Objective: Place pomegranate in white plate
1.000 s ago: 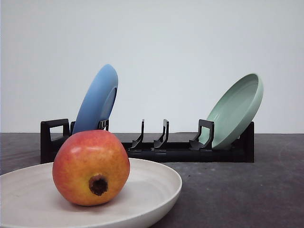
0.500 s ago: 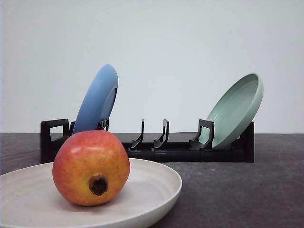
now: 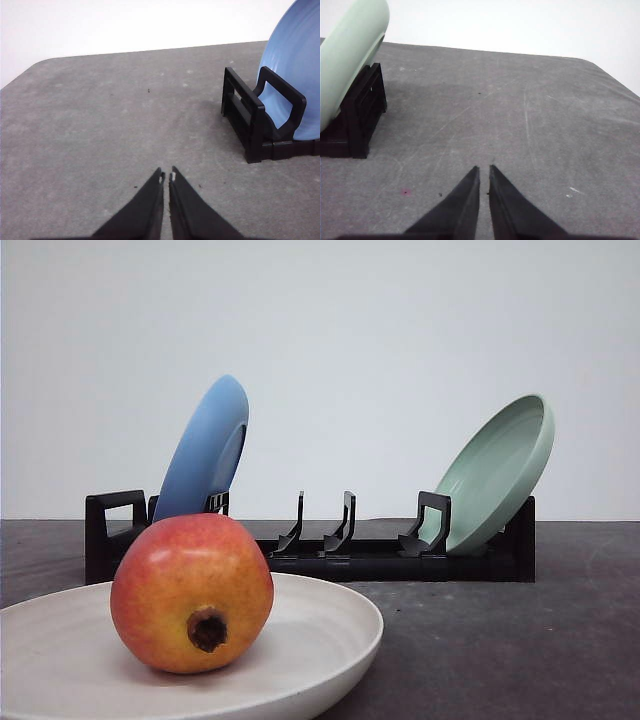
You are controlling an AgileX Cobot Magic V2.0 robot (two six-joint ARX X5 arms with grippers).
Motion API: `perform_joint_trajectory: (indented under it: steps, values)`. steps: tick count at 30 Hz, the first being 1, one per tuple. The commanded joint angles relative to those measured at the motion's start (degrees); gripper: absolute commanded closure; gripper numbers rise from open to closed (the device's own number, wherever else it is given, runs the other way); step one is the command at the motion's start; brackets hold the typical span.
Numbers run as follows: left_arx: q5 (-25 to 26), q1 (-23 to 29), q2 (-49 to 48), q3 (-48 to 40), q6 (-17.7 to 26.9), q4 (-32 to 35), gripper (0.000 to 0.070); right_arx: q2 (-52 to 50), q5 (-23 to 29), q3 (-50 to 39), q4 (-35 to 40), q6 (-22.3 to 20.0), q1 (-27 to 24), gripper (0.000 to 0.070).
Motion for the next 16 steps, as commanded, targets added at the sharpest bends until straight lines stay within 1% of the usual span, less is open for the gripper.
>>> perform_joint_trajectory:
  steps: [1, 16]
  values:
    - [-0.22, 0.07, -0.07, -0.55, -0.17, -0.26, 0.0700, -0.09, 0.04, -0.42, 0.55, 0.68, -0.13, 0.0667]
    - [-0.22, 0.07, -0.07, -0.55, -0.17, -0.25, 0.0700, -0.09, 0.04, -0.42, 0.55, 0.68, -0.13, 0.0667]
